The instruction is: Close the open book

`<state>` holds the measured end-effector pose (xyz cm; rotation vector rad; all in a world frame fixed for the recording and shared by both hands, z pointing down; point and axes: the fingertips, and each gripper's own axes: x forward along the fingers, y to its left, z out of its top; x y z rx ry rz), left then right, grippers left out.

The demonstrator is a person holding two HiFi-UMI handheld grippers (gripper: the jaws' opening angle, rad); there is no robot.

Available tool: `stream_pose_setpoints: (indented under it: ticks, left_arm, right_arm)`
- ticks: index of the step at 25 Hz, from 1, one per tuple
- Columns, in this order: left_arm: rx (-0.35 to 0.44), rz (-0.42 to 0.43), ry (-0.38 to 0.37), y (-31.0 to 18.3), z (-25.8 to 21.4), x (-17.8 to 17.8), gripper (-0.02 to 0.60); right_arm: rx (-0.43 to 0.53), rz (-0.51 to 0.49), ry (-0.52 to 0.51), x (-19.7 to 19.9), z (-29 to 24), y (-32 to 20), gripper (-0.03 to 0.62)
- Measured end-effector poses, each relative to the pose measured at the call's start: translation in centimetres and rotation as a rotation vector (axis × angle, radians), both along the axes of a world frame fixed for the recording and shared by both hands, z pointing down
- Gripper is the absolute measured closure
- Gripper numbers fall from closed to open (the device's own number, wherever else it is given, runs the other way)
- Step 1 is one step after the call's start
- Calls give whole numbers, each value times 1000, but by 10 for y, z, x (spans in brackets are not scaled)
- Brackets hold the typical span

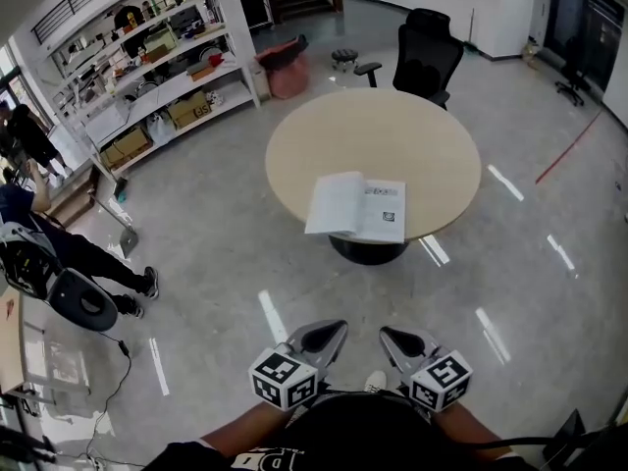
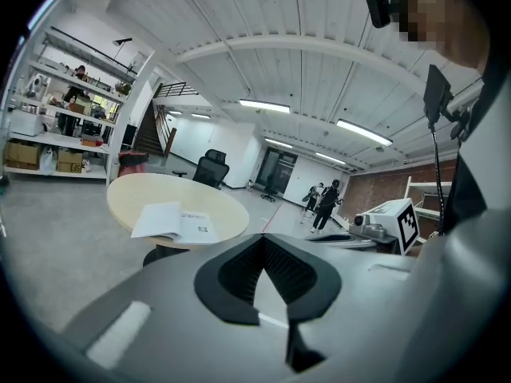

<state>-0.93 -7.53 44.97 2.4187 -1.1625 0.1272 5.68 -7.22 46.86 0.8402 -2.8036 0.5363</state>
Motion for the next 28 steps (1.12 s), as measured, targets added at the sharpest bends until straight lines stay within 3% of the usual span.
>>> stream_pose_setpoints:
  ticks: [6, 11, 20, 28]
  left_arm:
    - [7, -50, -31, -32, -3, 22, 574]
    - [-37, -41, -77, -36, 1, 28, 574]
    - [-76, 6, -61, -81, 25, 30, 574]
    - [-64, 70, -32, -150, 19, -1, 574]
  right_arm:
    - [-25, -11, -14, 36, 14, -29, 586]
    - [-86, 1, -44, 46, 25, -39, 586]
    - [-94, 34, -29, 45, 40, -83, 586]
    - [-78, 90, 10, 14, 28, -141, 586]
